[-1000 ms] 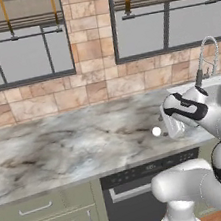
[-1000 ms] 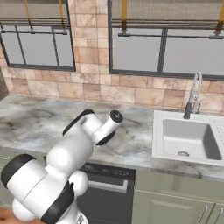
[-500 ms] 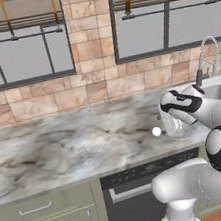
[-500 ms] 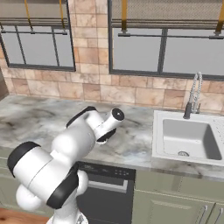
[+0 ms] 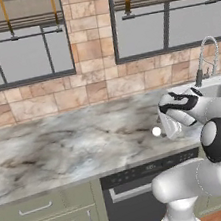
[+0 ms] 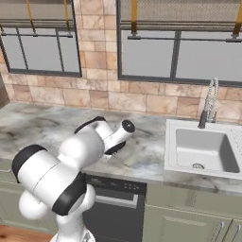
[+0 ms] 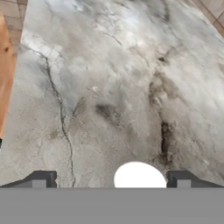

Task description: Gather the eggs and milk located in the vicinity of the sink area and place them right next to the bowl.

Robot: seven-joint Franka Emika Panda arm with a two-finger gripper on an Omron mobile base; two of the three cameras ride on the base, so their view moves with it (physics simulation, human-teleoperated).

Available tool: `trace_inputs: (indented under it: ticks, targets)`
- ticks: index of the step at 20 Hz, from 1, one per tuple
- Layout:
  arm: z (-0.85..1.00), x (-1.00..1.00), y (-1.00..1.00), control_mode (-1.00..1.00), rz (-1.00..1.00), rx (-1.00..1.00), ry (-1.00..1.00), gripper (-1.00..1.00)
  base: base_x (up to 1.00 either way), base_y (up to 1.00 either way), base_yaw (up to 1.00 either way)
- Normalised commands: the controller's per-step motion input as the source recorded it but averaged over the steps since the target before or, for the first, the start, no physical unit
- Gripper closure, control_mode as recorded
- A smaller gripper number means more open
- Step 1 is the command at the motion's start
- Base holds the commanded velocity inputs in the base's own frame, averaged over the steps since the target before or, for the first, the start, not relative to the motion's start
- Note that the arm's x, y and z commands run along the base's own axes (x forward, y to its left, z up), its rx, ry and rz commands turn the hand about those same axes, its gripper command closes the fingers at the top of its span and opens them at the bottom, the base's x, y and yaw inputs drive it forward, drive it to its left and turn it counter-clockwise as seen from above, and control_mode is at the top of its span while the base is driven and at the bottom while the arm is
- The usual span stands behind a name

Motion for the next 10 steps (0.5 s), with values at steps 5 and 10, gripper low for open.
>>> trace_inputs:
  ticks: [5,10]
  targets:
    - [-0.22,0.08,0.0,-1.0,0.0,0.0,0.01,-1.0,0.0,0.0,0.0]
    - [-0.1,0.15,0.0,-1.0,0.0,0.0,0.01,-1.0,0.0,0.0,0.0]
